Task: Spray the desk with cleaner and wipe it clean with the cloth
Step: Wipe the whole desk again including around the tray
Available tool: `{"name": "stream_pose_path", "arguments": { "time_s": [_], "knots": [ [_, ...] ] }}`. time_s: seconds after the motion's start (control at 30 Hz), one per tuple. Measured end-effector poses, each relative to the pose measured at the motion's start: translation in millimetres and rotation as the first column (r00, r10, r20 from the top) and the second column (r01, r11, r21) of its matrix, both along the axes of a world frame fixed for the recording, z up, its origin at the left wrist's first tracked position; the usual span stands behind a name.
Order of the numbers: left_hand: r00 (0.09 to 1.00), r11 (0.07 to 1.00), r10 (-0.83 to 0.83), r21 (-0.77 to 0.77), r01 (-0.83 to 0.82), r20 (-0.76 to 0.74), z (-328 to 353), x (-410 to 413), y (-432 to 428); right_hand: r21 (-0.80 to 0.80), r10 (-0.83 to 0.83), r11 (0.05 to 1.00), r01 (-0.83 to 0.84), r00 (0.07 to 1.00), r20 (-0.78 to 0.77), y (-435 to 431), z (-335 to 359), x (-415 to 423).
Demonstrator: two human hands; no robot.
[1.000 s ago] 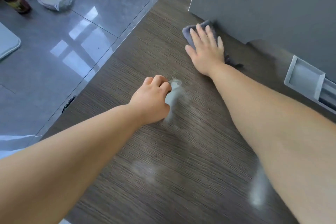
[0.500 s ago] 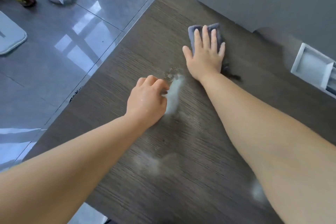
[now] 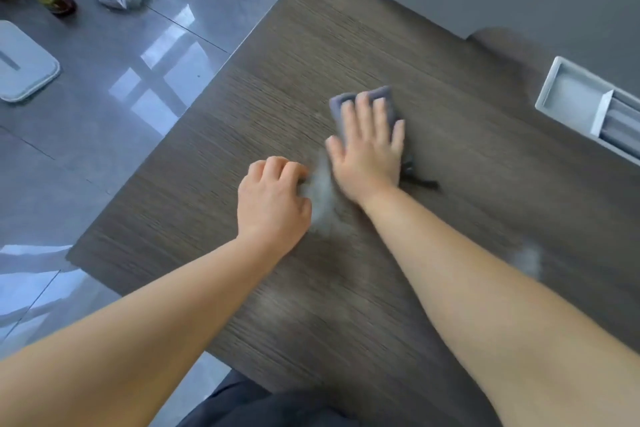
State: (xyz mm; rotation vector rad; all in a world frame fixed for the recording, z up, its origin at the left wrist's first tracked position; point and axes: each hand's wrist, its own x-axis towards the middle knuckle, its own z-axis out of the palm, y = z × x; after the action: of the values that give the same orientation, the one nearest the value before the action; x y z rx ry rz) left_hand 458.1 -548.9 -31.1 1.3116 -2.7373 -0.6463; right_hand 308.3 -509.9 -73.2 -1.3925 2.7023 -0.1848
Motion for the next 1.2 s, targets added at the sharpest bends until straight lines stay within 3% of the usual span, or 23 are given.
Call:
{"name": "stream_pose_path", "arguments": {
  "time_s": [0.03, 0.1, 0.17, 0.23, 0.3, 0.37, 0.4, 0.47, 0.53, 0.6, 0.67, 0.73, 0.8, 0.83, 0.87, 0.93, 1.0, 1.07, 1.1, 1.13, 1.2],
  "knots": [
    [1.000, 1.000, 0.006, -0.008, -0.006, 0.009, -1, 7, 3, -0.019, 0.192, 0.981, -0.192, 0.981, 0.013, 14, -1, 19],
    [0.999, 0.999, 0.029, -0.022, -0.028, 0.019, -2, 21, 8, -0.013, 0.569, 0.822, -0.569, 0.822, 0.020, 56, -1, 27],
    [0.996, 0.998, 0.067, -0.005, -0.066, 0.064, 0, 35, 15, 0.010, 0.713, 0.701, -0.713, 0.701, -0.001, 79, 1, -5],
    [0.989, 0.994, 0.095, 0.039, -0.100, 0.114, 1, 48, 22, 0.039, 0.558, 0.830, -0.557, 0.829, -0.041, 81, 2, -39],
    [0.985, 0.994, 0.100, 0.024, -0.104, 0.142, 2, 57, 31, 0.044, 0.161, 0.986, -0.160, 0.987, -0.013, 64, 4, -47],
    [0.972, 0.995, 0.098, -0.008, -0.099, 0.215, 3, 65, 39, 0.044, -0.137, 0.990, 0.136, 0.990, 0.020, 43, 4, -13],
    [0.961, 0.995, 0.102, -0.014, -0.102, 0.257, 2, 68, 40, 0.047, -0.160, 0.986, 0.159, 0.987, 0.029, 38, 3, 11],
    [0.941, 0.992, 0.127, -0.020, -0.127, 0.314, 0, 81, 45, -0.003, 0.103, 0.995, -0.103, 0.993, 0.050, 52, 1, 63],
    [0.928, 0.995, 0.097, -0.010, -0.100, 0.360, -1, 91, 47, -0.027, 0.525, 0.851, -0.524, 0.849, 0.053, 92, 0, 88],
    [0.909, 0.999, 0.027, 0.019, -0.039, 0.415, -1, 97, 46, -0.019, 0.711, 0.703, -0.711, 0.701, 0.045, 119, 1, 63],
    [0.894, 0.999, -0.019, 0.038, 0.002, 0.447, 2, 96, 42, -0.028, 0.603, 0.797, -0.603, 0.798, -0.010, 119, -2, 21],
    [0.892, 0.998, -0.038, 0.055, 0.014, 0.451, 5, 95, 37, 0.002, 0.286, 0.958, -0.286, 0.958, 0.006, 104, 1, -7],
    [0.889, 0.996, -0.052, 0.086, 0.014, 0.456, 9, 95, 36, 0.041, -0.006, 0.999, 0.006, 1.000, 0.009, 83, -1, 5],
    [0.887, 0.995, -0.055, 0.099, 0.011, 0.458, 10, 95, 36, 0.050, -0.076, 0.996, 0.075, 0.997, 0.005, 78, -3, 26],
    [0.887, 0.995, -0.053, 0.101, 0.007, 0.459, 10, 95, 38, 0.019, -0.068, 0.998, 0.068, 0.998, -0.009, 79, -5, 51],
    [0.887, 0.995, -0.056, 0.099, 0.012, 0.458, 12, 96, 38, -0.058, 0.170, 0.984, -0.171, 0.985, -0.016, 97, -6, 100],
    [0.890, 0.993, -0.074, 0.114, 0.024, 0.449, 14, 96, 36, -0.032, 0.548, 0.836, -0.548, 0.836, -0.011, 133, -6, 117],
    [0.897, 0.988, -0.100, 0.150, 0.038, 0.431, 17, 100, 30, -0.016, 0.756, 0.654, -0.756, 0.653, 0.030, 148, -2, 91],
    [0.898, 0.983, -0.122, 0.176, 0.051, 0.423, 17, 102, 27, -0.007, 0.759, 0.651, -0.759, 0.651, 0.010, 147, -2, 71],
    [0.894, 0.978, -0.148, 0.200, 0.068, 0.423, 17, 105, 24, -0.011, 0.696, 0.718, -0.696, 0.718, -0.024, 139, -3, 52],
    [0.887, 0.969, -0.191, 0.224, 0.102, 0.421, 15, 110, 19, -0.015, 0.358, 0.934, -0.358, 0.934, -0.002, 110, -1, 29]
  ]
}}
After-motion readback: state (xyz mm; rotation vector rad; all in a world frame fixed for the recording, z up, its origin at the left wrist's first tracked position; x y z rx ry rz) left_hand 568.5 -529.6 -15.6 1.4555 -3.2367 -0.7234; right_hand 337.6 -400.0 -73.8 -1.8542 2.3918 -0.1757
